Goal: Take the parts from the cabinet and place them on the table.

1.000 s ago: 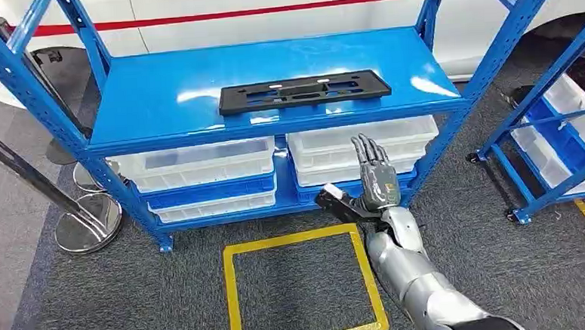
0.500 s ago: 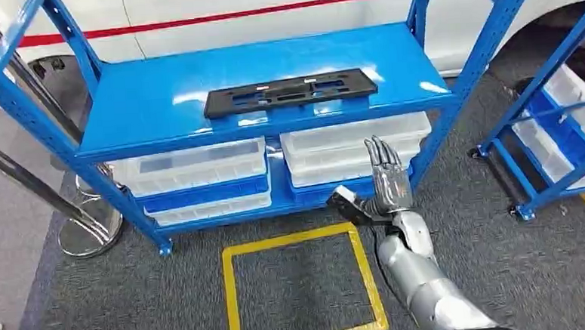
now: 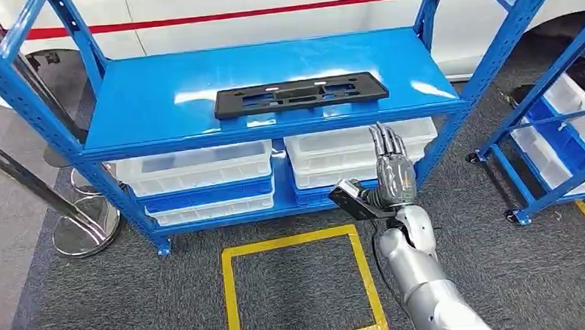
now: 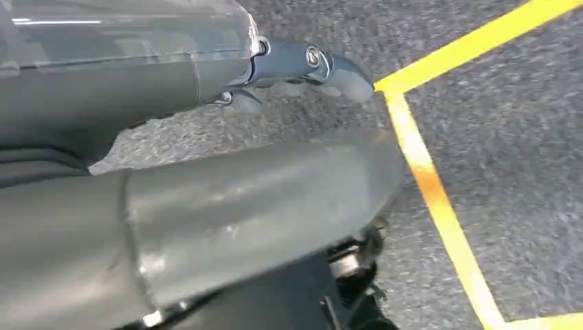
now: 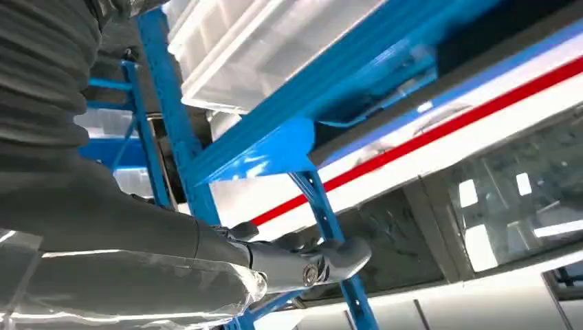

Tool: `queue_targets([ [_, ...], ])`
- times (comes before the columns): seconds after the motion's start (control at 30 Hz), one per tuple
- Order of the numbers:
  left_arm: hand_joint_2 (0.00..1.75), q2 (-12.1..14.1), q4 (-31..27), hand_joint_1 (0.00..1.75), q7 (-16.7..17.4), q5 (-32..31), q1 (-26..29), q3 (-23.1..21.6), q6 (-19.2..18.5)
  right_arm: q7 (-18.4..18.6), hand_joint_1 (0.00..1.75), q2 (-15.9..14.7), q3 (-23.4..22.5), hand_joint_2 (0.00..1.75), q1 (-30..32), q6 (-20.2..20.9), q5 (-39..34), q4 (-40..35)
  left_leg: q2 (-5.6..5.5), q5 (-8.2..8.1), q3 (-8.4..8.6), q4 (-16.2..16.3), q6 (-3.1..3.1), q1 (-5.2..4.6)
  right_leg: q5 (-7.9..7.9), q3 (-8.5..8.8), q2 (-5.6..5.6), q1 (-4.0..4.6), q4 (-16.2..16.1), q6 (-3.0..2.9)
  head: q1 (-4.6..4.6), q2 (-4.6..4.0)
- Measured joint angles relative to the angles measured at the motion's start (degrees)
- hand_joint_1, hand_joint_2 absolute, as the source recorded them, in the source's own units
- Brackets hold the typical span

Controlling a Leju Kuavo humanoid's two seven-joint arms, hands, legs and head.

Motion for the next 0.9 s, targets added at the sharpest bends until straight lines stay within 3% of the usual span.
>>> queue_targets([
  [0.03, 0.0, -0.07, 0.0, 0.0, 0.0, 0.0, -0.01, 0.0, 0.0, -0.11, 0.0, 0.02, -0.37, 1.75, 0.34, 0.0, 0.04, -0.15, -0.01, -0.11, 0.04, 0.03, 0.09, -0.01, -0.92, -2.08, 0.0, -0.12, 3.42, 0.17, 0.02, 0.0],
  [0.07, 0.0, -0.11, 0.0, 0.0, 0.02, -0.02, 0.04, 0.0, 0.0, -0.18, 0.0, 0.11, -0.7, 1.75, 0.65, 0.0, 0.15, -0.33, -0.08, -0.26, 0.15, 0.08, 0.08, 0.0, -0.62, -3.32, -0.02, -0.26, 4.93, 0.27, 0.0, 0.0],
  [0.1, 0.0, -0.13, 0.0, 0.0, 0.04, -0.04, 0.14, 0.0, 0.0, -0.39, 0.0, 0.22, -0.96, 1.75, 0.89, 0.0, 0.17, -0.57, -0.15, -0.48, 0.38, 0.14, 0.0, 0.02, 1.29, -3.07, -0.06, -0.41, 3.45, 0.32, 0.02, 0.0],
  [0.13, 0.0, -0.17, 0.0, 0.0, 0.04, -0.13, 0.19, -0.02, 0.0, -0.61, 0.0, 0.28, -1.11, 1.75, 0.93, 0.0, 0.17, -0.74, -0.2, -0.74, 0.69, 0.22, -0.14, 0.02, 3.89, -1.68, -0.09, -0.49, -0.04, 0.28, 0.0, 0.0],
  [0.2, 0.0, -0.44, 0.0, 0.0, 0.04, -0.35, 0.11, -0.07, -0.02, -0.98, 0.0, 0.37, -1.7, 1.75, 0.89, 0.0, 0.15, -1.38, -0.23, -1.42, 1.48, 0.29, -0.59, 0.02, 9.12, 2.83, -0.31, -0.57, -9.79, -0.04, 0.02, 0.0],
  [0.23, 0.0, -0.46, 0.0, 0.0, 0.04, -0.35, 0.03, -0.07, -0.02, -1.24, 0.0, 0.46, -1.92, 1.75, 0.82, 0.0, 0.13, -1.46, -0.23, -1.7, 1.52, 0.38, -1.0, -0.36, 8.09, 3.65, -0.28, -0.16, -10.88, -0.1, 0.02, 0.0],
  [0.33, 0.0, -0.48, 0.0, 0.0, 0.07, -0.35, -0.17, -0.09, -0.02, -1.4, 0.0, 0.81, -2.12, 1.75, 1.05, 0.0, 0.04, -1.66, -0.18, -1.83, 1.71, 0.02, -1.93, -0.28, 7.62, 3.81, -0.03, 0.19, -11.74, -0.87, -0.04, 0.0],
  [0.4, 0.0, -0.48, 0.0, 0.0, 0.09, -0.35, -0.23, -0.13, -0.02, -1.44, 0.0, 0.98, -2.25, 1.75, 1.13, 0.0, 0.04, -2.03, -0.09, -2.72, 1.73, 0.51, -2.62, -0.04, 7.67, 4.59, -0.04, -0.36, -12.5, -1.73, -0.02, 0.0],
  [0.43, 0.0, -0.48, 0.0, 0.0, 0.04, -0.37, -0.25, -0.18, -0.02, -1.73, 0.0, 1.03, -2.25, 1.75, 0.96, 0.0, 0.04, -2.19, -0.12, -3.72, 1.0, 2.54, -2.74, -0.1, 7.48, 4.91, -0.05, -0.31, -12.65, -2.13, -0.02, 0.0],
  [0.47, 0.0, -0.48, 0.0, 0.0, 0.04, -0.41, -0.3, -0.24, -0.02, -1.9, 0.0, 1.29, -2.29, 1.75, 0.86, 0.0, -0.02, -2.25, -0.14, -5.39, -0.9, 6.26, -2.8, -0.1, 7.31, 5.08, -0.14, -0.24, -12.65, -2.58, -0.04, 0.0],
  [0.5, 0.0, -0.48, 0.0, 0.0, 0.04, -0.44, -0.31, -0.33, -0.02, -2.27, 0.0, 1.49, -2.36, 1.75, 0.93, 0.0, -0.02, -2.27, -0.13, -7.51, -3.87, 11.7, -2.94, -0.09, 7.13, 5.3, -0.17, -0.1, -12.64, -2.83, -0.02, 0.0],
  [0.53, 0.0, -0.48, 0.0, 0.0, 0.07, -0.5, -0.28, -0.35, -0.02, -2.49, 0.0, 1.66, -2.4, 1.75, 0.99, 0.0, 0.0, -2.27, -0.13, -8.62, -6.33, 15.79, -3.06, -0.09, 6.94, 5.41, -0.16, 0.02, -12.63, -2.99, 0.0, 0.0],
  [0.57, 0.0, -0.48, 0.0, 0.0, 0.07, -0.59, -0.25, -0.37, -0.02, -2.54, 0.0, 1.95, -2.4, 1.75, 1.09, 0.0, 0.18, -2.27, -0.12, -8.57, -8.14, 18.15, -3.07, -0.09, 6.76, 5.59, -0.08, 0.11, -12.61, -3.02, -0.04, 0.0],
  [0.6, 0.0, -0.48, 0.0, 0.0, 0.11, -0.63, -0.25, -0.39, -0.02, -2.54, 0.0, 2.08, -2.4, 1.75, 1.16, 0.0, 0.39, -2.27, -0.13, -7.09, -8.5, 17.66, -3.01, -0.09, 6.56, 5.87, 0.02, 0.17, -12.61, -3.02, -0.02, 0.0],
  [0.63, 0.0, -0.48, 0.0, 0.0, 0.11, -0.81, -0.3, -0.42, 0.0, -2.54, 0.0, 2.23, -2.4, 1.75, 1.18, 0.0, 0.5, -2.27, -0.12, -4.52, -7.68, 14.85, -2.86, -0.1, 6.25, 6.26, 0.15, 0.25, -12.6, -2.96, -0.04, 0.0],
  [0.7, 0.0, -0.48, 0.0, 0.0, 0.17, -1.01, -0.42, -0.46, 0.0, -2.47, 0.0, 2.62, -2.4, 1.75, 1.16, 0.0, 0.94, -2.27, -0.14, 1.46, -3.29, 4.61, -1.92, -0.31, 5.48, 7.48, 0.27, 0.4, -12.6, -2.74, -0.02, 0.0],
  [0.73, 0.0, -0.39, 0.0, 0.0, 0.22, -1.01, -0.46, -0.48, 0.02, -2.41, 0.0, 2.73, -2.4, 1.75, 1.11, 0.0, 1.03, -2.27, -0.14, 1.47, -2.06, 1.88, -1.3, -0.62, 5.16, 7.71, 0.23, 0.48, -12.61, -2.58, 0.02, 0.0],
  [0.77, 0.0, -0.42, 0.0, 0.0, 0.24, -1.03, -0.73, -0.48, 0.02, -2.4, 0.0, 2.82, -2.4, 1.75, 1.05, 0.0, 1.18, -2.27, -0.12, 0.9, -1.16, 0.52, -1.22, -0.75, 4.89, 7.61, 0.39, 0.71, -12.37, -2.17, -0.04, 0.0],
  [0.83, 0.0, -0.44, 0.0, 0.0, 0.24, -1.05, -0.9, -0.57, 0.02, -2.32, 0.0, 2.86, -2.4, 1.75, 1.14, -0.02, 1.18, -2.27, -0.16, 0.79, -1.27, 0.04, -0.87, -0.86, 5.35, 7.82, 0.25, 0.48, -12.24, -1.43, -0.04, 0.0],
  [0.9, 0.0, -0.61, 0.0, 0.0, 0.31, -1.09, -0.88, -0.72, 0.02, -2.34, 0.0, 2.88, -2.4, 1.75, 1.06, -0.02, 1.18, -2.27, -0.21, 0.92, 0.05, -0.8, -0.2, -0.42, 4.93, 7.86, 0.21, 0.45, -11.91, -0.89, -0.04, 0.0],
])
